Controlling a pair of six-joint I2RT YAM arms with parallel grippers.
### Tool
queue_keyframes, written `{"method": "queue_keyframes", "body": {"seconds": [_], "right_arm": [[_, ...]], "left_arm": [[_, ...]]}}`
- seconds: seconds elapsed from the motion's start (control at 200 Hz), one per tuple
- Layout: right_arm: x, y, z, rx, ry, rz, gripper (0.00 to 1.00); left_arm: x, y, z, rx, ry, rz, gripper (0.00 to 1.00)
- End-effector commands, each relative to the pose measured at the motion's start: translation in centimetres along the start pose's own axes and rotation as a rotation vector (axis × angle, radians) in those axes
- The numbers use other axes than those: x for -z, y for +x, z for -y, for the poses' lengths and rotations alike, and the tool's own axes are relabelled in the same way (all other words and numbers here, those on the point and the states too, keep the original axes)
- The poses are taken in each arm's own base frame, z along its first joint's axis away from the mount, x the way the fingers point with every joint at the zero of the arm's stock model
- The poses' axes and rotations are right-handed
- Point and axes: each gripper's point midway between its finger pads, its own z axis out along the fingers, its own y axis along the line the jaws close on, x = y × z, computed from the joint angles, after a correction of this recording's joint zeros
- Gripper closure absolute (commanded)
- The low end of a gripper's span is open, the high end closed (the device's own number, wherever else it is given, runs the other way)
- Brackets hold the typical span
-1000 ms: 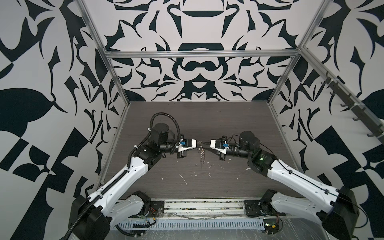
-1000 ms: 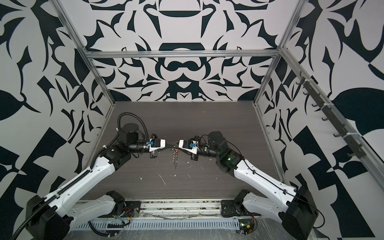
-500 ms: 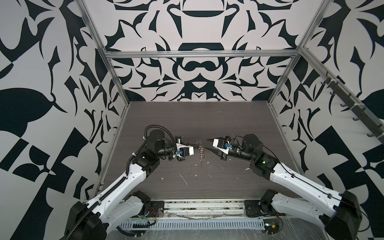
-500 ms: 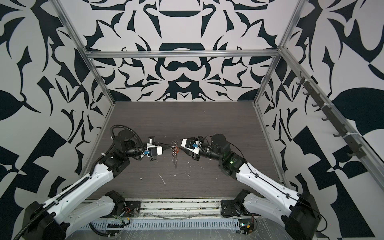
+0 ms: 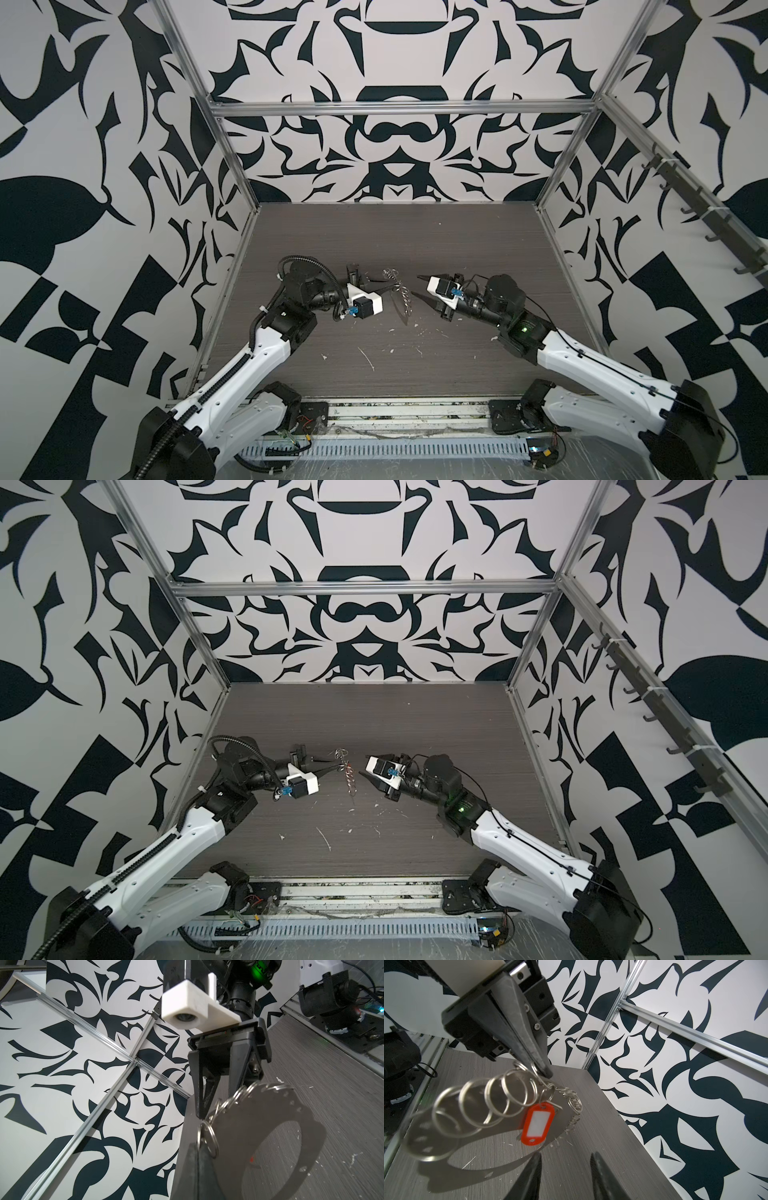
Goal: Remove the keys from the keyring
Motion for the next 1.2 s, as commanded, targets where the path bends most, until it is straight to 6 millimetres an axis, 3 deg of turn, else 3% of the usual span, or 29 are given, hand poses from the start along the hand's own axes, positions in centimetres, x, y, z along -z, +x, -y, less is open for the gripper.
{"method": "queue_keyframes", "body": {"seconds": [0.0,0.085,0.395,0.59,1.195], "right_arm": [[-0.1,-1.8,0.8,-0.01,0.033,0.074,0.56],[-0.3,-2.0,0.8,-0.044,0.026,0.084,0.55],[-0.5,-3.0,0.5,-0.189,0.007,0.127,0.26],[-1.3,-3.1,-0.4,-0.191,0.032,0.139,0.25],[-4.0,-4.7,0.5,-0.156,0.049,0.215,0.28]], "left_arm": [[0.2,-2.1,-1.7,-0.043,-0.008,0.067,1.0],[0.5,-2.2,-2.0,0.008,0.002,0.086,1.0],[1.5,-1.5,-3.5,0.125,-0.022,0.169,1.0],[1.4,-1.4,-3.5,0.134,-0.017,0.172,1.0],[1.8,-1.5,-2.8,0.166,-0.017,0.161,1.0]]}}
